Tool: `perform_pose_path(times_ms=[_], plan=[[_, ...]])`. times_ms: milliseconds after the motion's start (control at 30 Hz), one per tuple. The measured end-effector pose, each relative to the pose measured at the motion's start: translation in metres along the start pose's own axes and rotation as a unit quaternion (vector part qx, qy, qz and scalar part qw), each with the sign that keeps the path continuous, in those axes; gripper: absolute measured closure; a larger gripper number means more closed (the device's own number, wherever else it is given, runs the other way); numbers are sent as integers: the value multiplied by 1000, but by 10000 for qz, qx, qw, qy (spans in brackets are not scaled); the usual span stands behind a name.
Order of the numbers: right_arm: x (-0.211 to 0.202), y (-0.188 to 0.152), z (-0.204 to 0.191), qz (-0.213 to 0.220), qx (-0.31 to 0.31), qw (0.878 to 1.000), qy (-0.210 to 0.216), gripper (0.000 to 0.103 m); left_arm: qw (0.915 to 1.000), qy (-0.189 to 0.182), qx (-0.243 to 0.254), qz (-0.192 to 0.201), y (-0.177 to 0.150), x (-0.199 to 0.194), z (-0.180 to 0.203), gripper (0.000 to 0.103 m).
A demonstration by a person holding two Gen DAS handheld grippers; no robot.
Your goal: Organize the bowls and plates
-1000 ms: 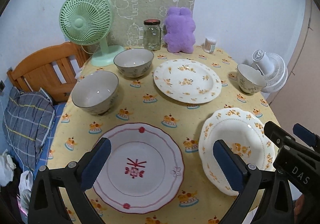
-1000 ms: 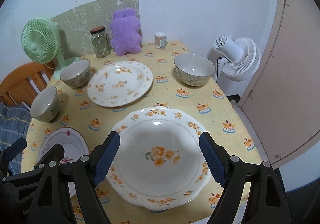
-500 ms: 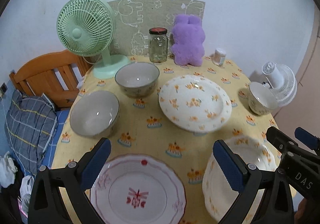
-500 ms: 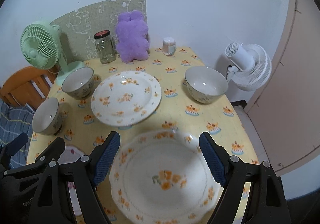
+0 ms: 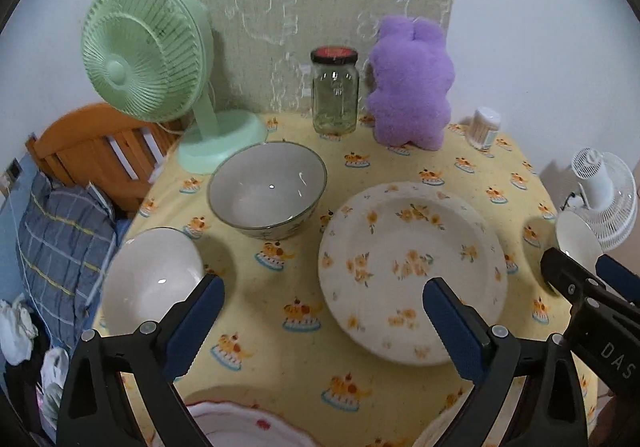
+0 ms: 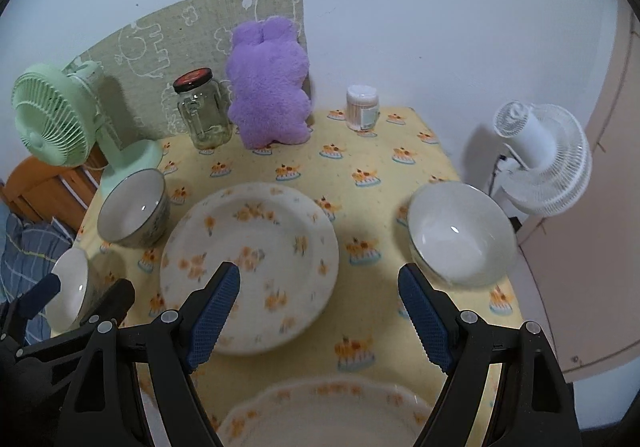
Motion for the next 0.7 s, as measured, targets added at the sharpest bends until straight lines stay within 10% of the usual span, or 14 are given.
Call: perform_pose_path(times_ms=[700], plan=[[140, -24, 4, -692, 15, 9974, 218, 28, 9978, 265, 81, -608, -28, 111, 24, 21]])
Point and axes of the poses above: each gripper's, at about its wrist camera, not at the fingertips, and x roughly the way its jaws point, z to its right, y to its top, the point moved 4 cm from there along x, roughly the way its jaws point, and after that the axes turned 12 degrees about z, right-handed, at the moved point
